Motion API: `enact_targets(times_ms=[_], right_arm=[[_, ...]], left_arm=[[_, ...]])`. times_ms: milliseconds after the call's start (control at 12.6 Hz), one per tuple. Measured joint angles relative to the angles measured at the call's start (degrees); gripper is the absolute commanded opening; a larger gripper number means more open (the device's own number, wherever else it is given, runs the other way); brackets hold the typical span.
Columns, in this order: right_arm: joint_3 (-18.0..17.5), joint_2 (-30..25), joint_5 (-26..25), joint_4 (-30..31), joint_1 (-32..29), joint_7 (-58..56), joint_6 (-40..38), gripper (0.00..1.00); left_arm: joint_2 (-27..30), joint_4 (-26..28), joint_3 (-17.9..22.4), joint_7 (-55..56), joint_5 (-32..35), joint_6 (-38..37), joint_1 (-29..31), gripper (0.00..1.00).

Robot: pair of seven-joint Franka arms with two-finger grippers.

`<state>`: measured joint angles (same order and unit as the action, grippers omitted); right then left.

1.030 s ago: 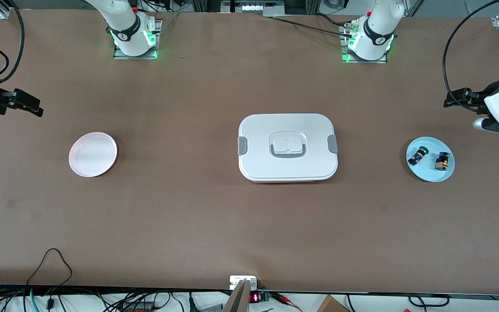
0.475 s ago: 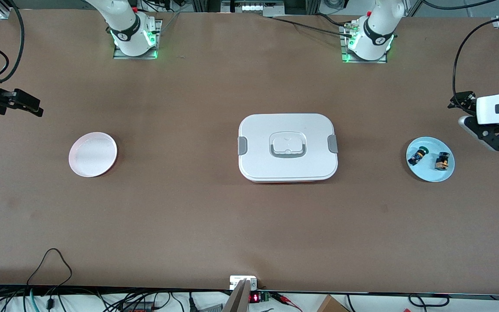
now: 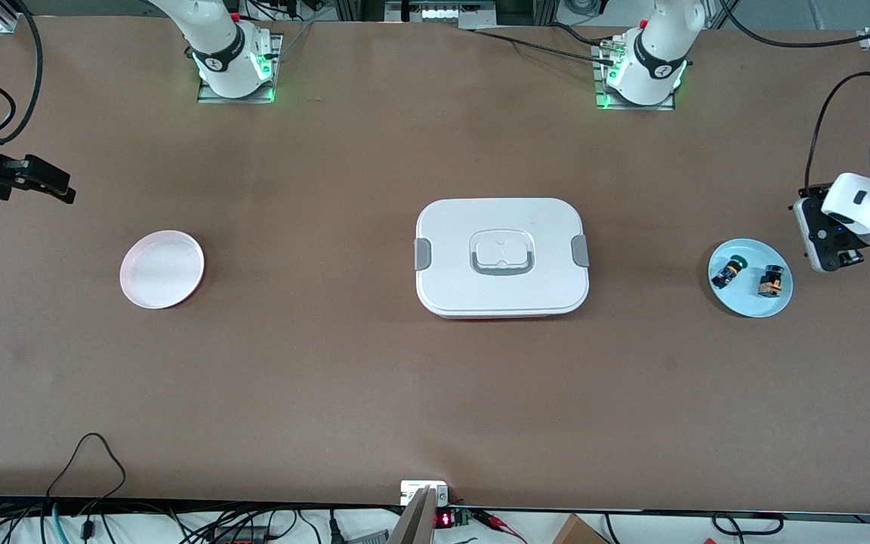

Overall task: Transfer orange switch to right arm and place
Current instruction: 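Lower the left gripper and grasp the orange-bodied switch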

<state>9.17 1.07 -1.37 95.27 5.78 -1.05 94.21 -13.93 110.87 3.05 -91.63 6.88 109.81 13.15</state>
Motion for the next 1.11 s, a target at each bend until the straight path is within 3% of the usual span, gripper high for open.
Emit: enact_targets(times_ms=[396,634,792,1109], right_arm=[[0.00,0.00,0.00,0.00,0.00,0.00,0.00,1.00],[0.00,0.00,0.00,0.01,0.00,0.00,0.00,1.00],[0.00,0.00,0.00,0.00,0.00,0.00,0.00,1.00],[0.00,0.00,0.00,0.01,0.00,0.00,0.00,1.00]], left_arm=[[-3.40,2.63,-0.04,-24.46,-2.97,8.19,1.11,1.00],[-9.03,3.39,-0.02,-37.53,-7.30,15.66,4.70,1.00],[-11.91,3.30,-0.04,-42.06,-8.12,18.61,6.31,1.00],[-12.23,2.43,-0.77,-43.49,-8.13,19.57,6.21,1.00]])
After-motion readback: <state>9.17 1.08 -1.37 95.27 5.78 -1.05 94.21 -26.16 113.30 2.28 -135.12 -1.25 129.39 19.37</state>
